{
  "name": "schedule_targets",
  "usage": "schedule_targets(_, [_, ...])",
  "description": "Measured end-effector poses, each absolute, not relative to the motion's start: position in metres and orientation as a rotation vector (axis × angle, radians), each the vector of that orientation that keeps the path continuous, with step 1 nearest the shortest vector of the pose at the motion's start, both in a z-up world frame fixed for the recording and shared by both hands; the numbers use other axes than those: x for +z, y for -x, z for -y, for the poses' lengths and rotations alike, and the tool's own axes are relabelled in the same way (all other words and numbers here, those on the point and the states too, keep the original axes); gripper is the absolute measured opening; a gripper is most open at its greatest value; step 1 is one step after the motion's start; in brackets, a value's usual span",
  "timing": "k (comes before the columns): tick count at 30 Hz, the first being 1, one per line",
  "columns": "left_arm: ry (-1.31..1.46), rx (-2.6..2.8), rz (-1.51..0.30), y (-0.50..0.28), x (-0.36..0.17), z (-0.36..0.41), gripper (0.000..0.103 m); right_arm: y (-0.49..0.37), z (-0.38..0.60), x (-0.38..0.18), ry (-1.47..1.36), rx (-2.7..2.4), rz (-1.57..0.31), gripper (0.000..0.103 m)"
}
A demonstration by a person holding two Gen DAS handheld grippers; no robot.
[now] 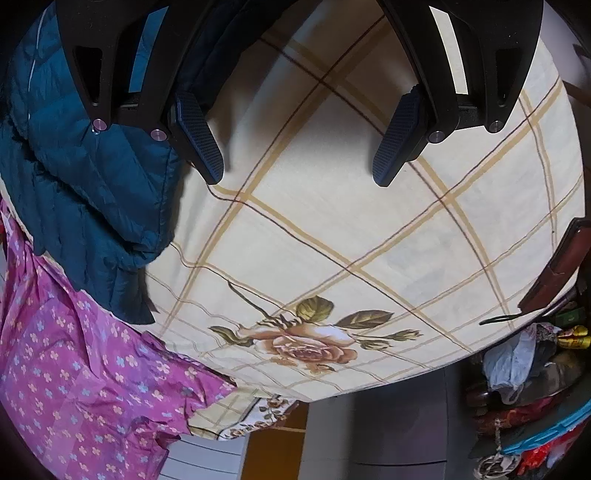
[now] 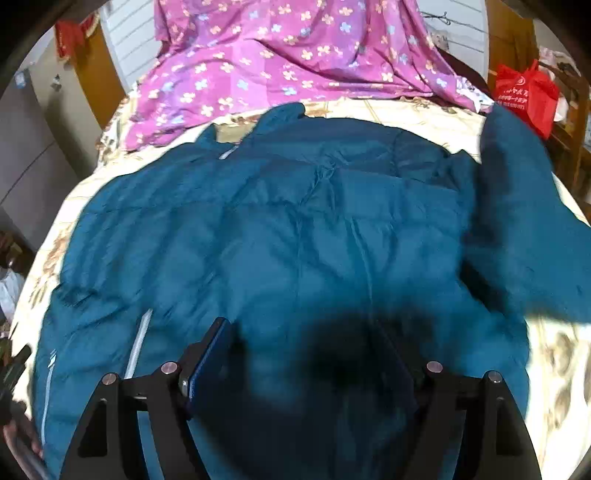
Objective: Fold large clothes
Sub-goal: 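Move the right gripper over to the other sleeve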
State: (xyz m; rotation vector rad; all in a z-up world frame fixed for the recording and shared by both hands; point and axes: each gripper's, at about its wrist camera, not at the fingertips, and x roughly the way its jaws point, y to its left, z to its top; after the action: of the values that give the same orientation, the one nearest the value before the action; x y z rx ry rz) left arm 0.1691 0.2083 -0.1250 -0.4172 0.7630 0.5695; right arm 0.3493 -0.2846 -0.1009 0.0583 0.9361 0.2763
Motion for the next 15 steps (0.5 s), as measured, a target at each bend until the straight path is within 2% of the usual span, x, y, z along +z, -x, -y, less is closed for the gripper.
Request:
schedule_targets(6, [0.396,0.501,-0.841,-0.182,-0.131,-0.205,0.084,-0.254,0.291,-0.123,0.075,0.275,-1.022,0.077])
schedule_targets(8, [0.298,0.443,-0.902,-0.191,-0.122,-0.194,0.083,-0.219,0.299,-0.126,0.119,0.279,-0.991,0.082])
schedule_targets(9, [0.263,0.441,-0.896,-0.191,-0.114,-0.188,0.083,-0.209,0.302,-0.127,0.122,0.28,-0.99,0.088])
schedule_targets(10, [0.245,0.415,-0.864,-0.187,-0.1,-0.181,0.083,-0.196,0.309,-0.128,0.114,0.291,-0.992,0.089])
schedule_targets(15, [0.249,0.175,-0.768,-0.18,-0.053,-0.124,0.083,-0.165,0.332,-0.127,0.117,0.371,-0.986,0.089])
